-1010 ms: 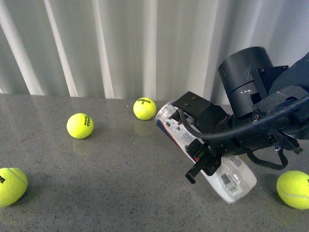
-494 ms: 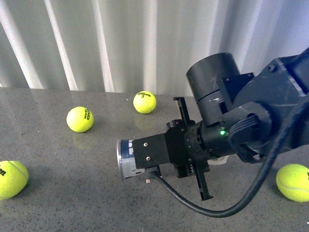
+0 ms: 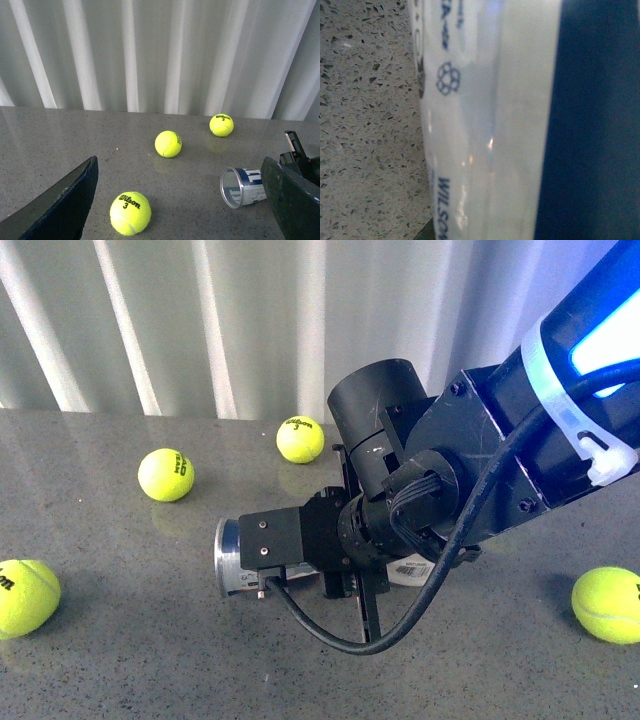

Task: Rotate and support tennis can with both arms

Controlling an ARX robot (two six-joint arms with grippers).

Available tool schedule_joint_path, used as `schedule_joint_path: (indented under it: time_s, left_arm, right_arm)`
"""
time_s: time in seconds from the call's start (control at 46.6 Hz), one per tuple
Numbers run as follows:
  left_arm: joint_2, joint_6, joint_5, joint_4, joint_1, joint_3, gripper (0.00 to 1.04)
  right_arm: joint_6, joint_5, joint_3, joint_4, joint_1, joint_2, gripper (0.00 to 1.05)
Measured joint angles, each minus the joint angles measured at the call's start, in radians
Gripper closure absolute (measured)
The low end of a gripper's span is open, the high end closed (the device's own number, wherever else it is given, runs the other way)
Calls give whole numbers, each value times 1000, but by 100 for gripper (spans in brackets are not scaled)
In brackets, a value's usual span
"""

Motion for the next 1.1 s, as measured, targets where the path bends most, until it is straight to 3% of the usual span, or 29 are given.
schedule_joint_path:
  time_s: [0.107, 0.172, 0.451, 0.666, 1.095]
  left_arm:
    - [0, 0, 0, 0, 0, 0, 7]
    - [0, 0, 0, 0, 0, 0, 7]
    - [0, 0, 0, 0, 0, 0, 7]
    - [0, 0, 0, 0, 0, 0, 7]
    - [0, 0, 0, 0, 0, 0, 7]
  right_arm:
    - [27, 5, -5, -24, -1, -6, 82]
    - [29, 4, -12, -42, -3, -14, 77]
    - [7, -23, -84, -45, -27, -42, 41]
    - [37, -57, -112, -64, -54, -84, 5]
    - [131, -154, -174, -96, -52, -214, 7]
